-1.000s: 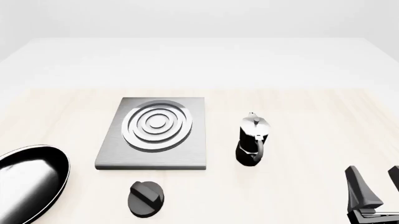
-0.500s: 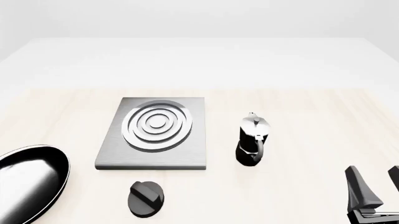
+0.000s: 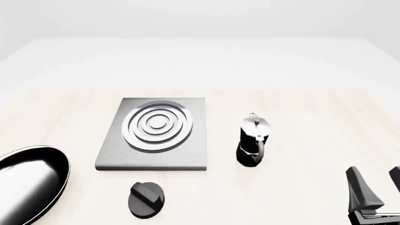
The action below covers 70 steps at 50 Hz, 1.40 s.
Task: Turn on the stove and put the frying pan on it.
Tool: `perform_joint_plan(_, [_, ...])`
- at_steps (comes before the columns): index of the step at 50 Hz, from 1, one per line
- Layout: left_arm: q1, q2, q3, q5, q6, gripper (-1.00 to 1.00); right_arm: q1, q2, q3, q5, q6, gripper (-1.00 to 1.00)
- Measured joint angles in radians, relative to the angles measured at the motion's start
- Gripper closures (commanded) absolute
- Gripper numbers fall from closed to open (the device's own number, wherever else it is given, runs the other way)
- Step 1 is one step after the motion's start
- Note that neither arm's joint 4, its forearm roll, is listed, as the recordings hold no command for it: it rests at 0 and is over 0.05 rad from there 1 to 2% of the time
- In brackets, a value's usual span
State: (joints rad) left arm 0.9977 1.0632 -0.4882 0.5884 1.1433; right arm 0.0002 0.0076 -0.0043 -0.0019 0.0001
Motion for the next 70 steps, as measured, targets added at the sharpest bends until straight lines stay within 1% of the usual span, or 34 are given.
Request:
perform_joint_plan(22, [0.059, 0.078, 0.023, -0.068, 0.065, -1.0, 0.0, 0.0, 0.0, 0.0, 0.0, -1.0])
perform_joint_plan(39, [0.109, 0.128, 0.041, -0.104, 0.149, -1.0, 0.0, 0.0, 0.0, 0.0, 0.0, -1.0])
perform_joint_plan(50, [0.143, 0.167, 0.066, -0.145, 0.216, -1.0, 0.0, 0.0, 0.0, 0.0, 0.0, -1.0])
perform_joint_plan(70, [0.184, 0.234, 0.091, -0.215, 0.28, -1.0, 0.0, 0.0, 0.0, 0.0, 0.0, -1.0])
